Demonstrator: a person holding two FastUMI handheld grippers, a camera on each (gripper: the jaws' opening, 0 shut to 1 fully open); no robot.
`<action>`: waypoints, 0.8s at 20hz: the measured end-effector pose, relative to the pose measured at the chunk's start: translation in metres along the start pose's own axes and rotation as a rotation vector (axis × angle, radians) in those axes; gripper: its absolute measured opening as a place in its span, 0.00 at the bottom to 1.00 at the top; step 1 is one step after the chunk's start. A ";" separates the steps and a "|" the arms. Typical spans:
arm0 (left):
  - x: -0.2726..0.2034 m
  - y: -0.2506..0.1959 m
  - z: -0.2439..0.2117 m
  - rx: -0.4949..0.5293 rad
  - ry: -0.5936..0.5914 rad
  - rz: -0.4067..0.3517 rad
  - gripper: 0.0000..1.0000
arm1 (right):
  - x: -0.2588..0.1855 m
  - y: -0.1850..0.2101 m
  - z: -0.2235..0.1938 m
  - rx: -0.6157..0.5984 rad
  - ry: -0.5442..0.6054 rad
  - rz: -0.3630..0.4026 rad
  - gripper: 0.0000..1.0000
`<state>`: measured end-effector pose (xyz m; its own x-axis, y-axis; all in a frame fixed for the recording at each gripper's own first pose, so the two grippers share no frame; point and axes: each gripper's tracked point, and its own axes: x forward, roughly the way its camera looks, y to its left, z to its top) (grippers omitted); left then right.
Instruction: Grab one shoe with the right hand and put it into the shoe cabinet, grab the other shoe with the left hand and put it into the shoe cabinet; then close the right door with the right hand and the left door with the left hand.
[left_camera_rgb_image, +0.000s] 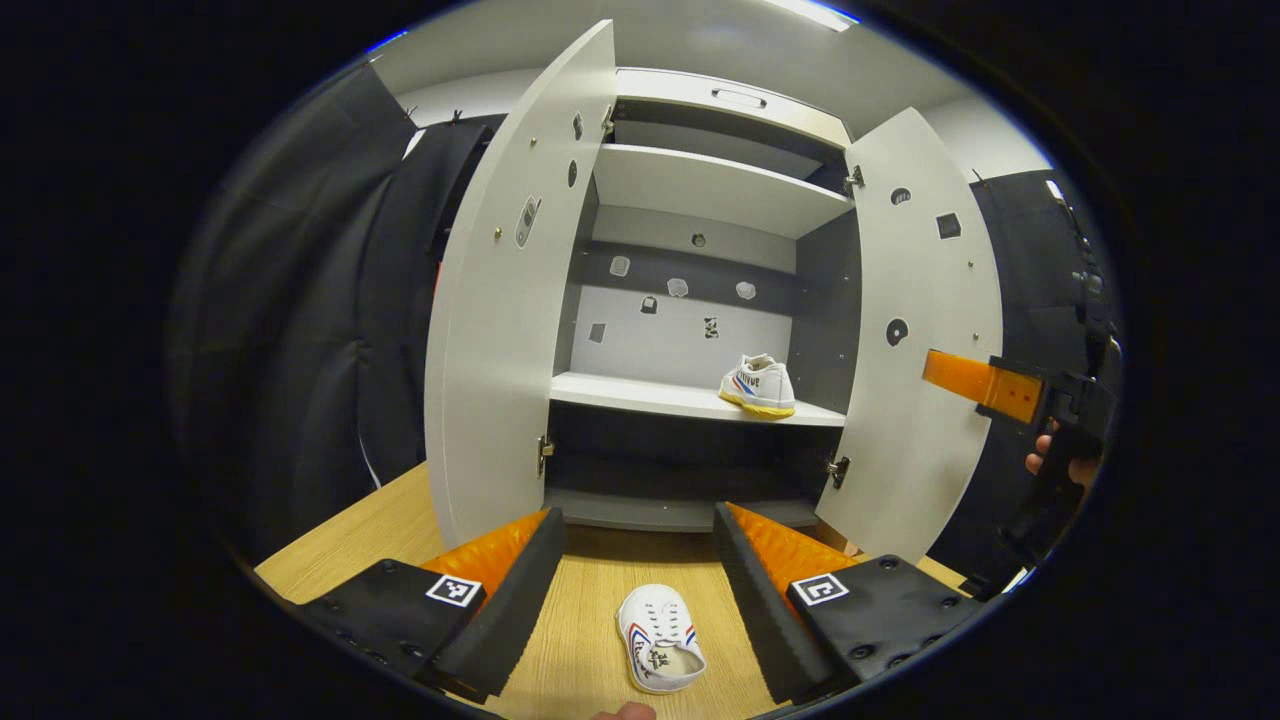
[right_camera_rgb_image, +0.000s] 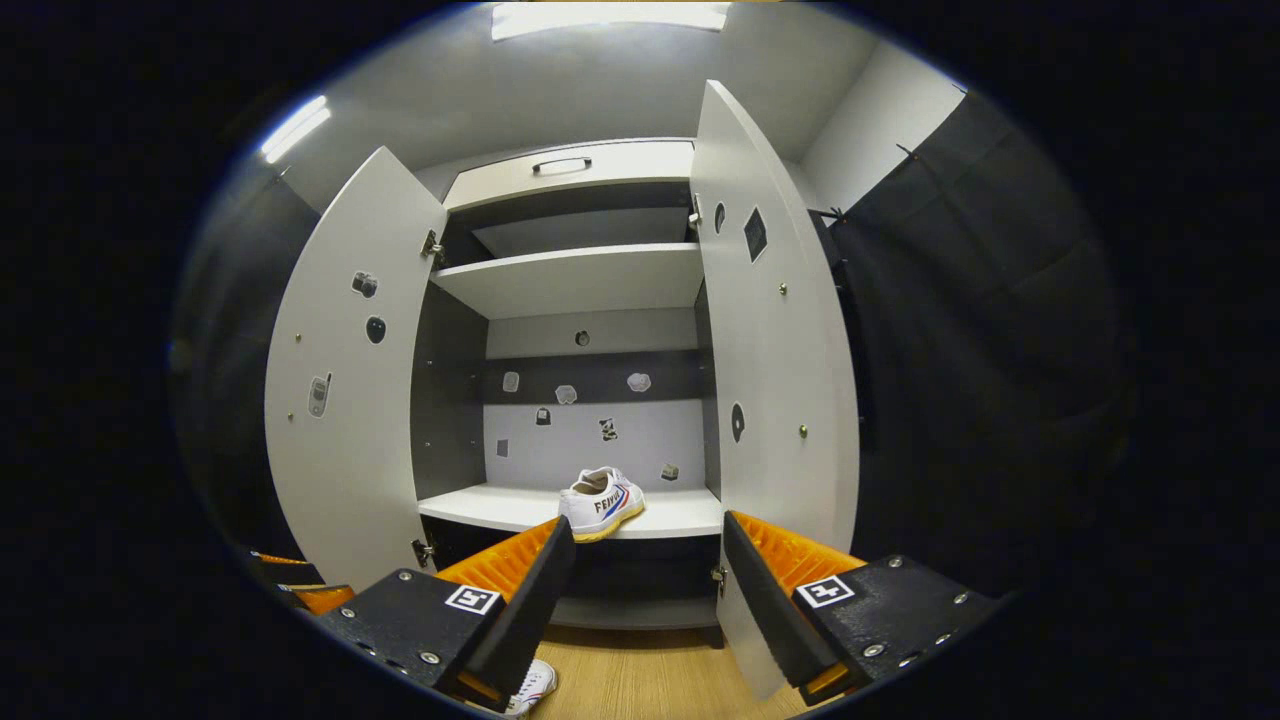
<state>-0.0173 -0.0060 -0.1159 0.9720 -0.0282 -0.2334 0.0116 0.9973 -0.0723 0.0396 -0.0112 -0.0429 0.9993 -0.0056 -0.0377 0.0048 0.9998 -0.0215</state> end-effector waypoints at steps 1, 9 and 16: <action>0.002 -0.001 -0.007 0.006 0.021 -0.007 0.96 | -0.005 -0.003 -0.002 -0.003 -0.002 -0.005 0.92; 0.022 -0.011 -0.167 -0.088 0.524 -0.118 1.00 | -0.027 -0.021 -0.040 -0.003 0.075 -0.019 0.92; 0.030 0.013 -0.255 0.039 0.748 -0.054 0.98 | -0.030 -0.053 -0.059 0.026 0.129 -0.079 0.92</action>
<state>-0.0480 -0.0111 -0.3716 0.5509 -0.1014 -0.8284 0.0767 0.9945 -0.0707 0.0073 -0.0651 -0.0998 0.9826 -0.0853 -0.1651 0.0859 0.9963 -0.0034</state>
